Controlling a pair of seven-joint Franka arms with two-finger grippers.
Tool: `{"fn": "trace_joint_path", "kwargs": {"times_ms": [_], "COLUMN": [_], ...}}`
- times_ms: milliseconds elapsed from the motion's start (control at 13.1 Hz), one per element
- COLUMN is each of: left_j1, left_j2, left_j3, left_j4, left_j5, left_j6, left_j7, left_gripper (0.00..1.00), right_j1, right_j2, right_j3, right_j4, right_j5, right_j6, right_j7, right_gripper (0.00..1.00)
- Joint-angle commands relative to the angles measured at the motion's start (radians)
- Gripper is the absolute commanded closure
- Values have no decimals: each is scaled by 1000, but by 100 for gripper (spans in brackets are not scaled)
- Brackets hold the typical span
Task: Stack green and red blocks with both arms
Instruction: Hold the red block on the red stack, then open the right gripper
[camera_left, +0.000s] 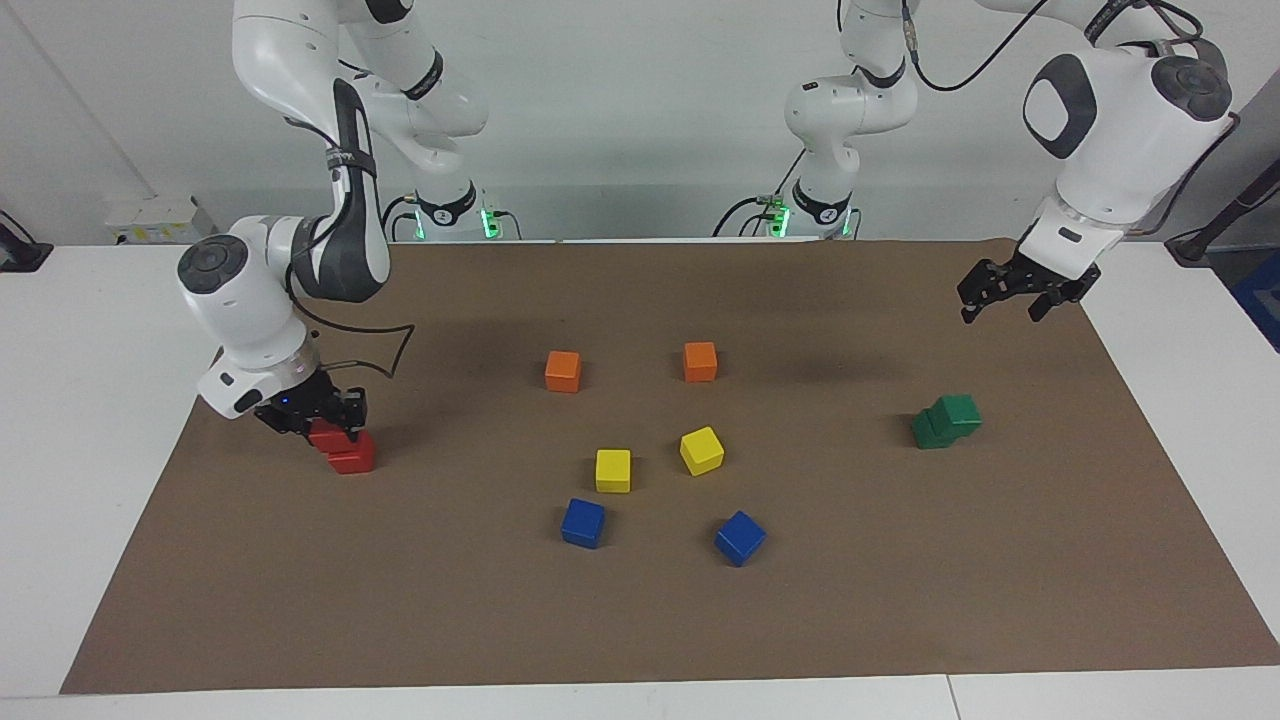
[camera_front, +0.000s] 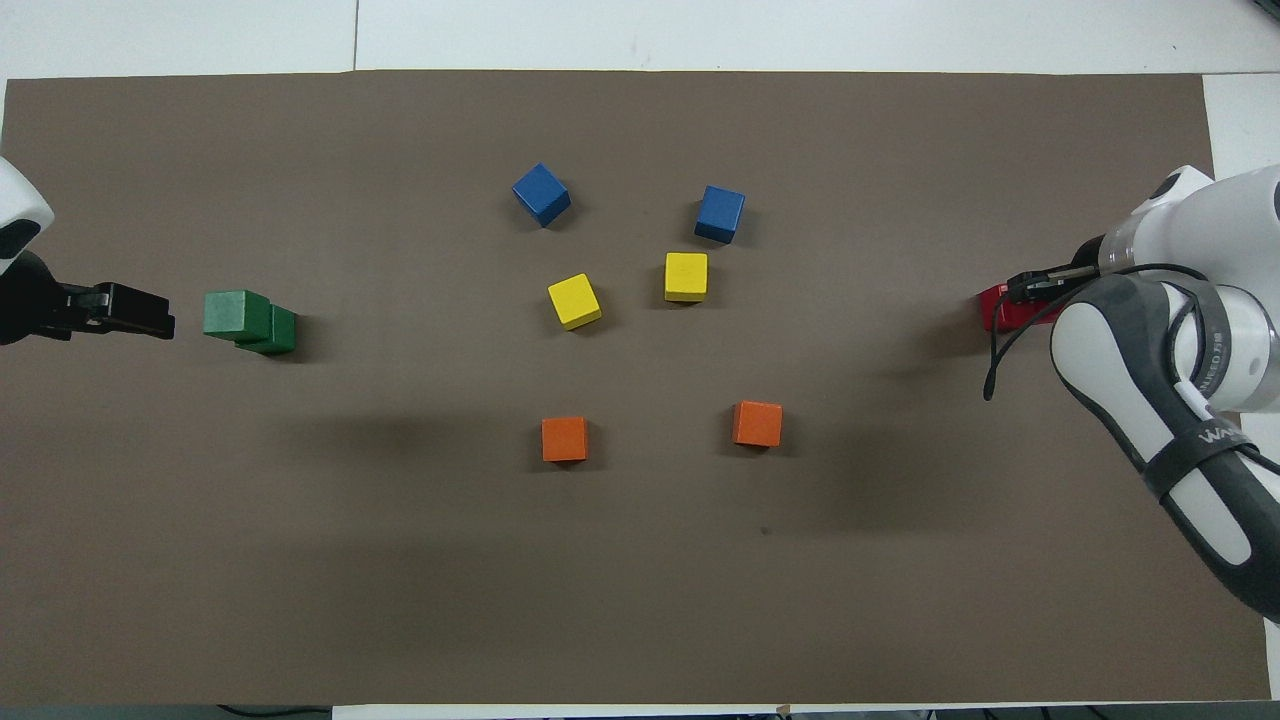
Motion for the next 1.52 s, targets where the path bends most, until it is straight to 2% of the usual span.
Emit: {"fn": "trace_joint_path", "kwargs": {"times_ms": [0, 457, 686, 1449], "left_j1": [4, -82, -151, -136], "left_j2": [-33, -23, -24, -33], "left_j3": [-6, 6, 78, 83], "left_j4": [-22, 11, 16, -6], "left_j5": [-17, -17, -17, -15], "left_j6": [-23, -52, -61, -57], "left_j7": [-3, -42, -45, -45], "left_gripper": [0, 0, 0, 0], "right_j1": [0, -2, 0, -5], "right_j2": [-2, 9, 9, 17], "right_j3": [6, 6, 6, 5], "right_j4": [-12, -12, -12, -12], "right_j5": [1, 1, 1, 3], "right_j6": [29, 39, 41, 39], "right_j7": [-20, -23, -23, -25], "right_gripper": [100, 100, 100, 100]}}
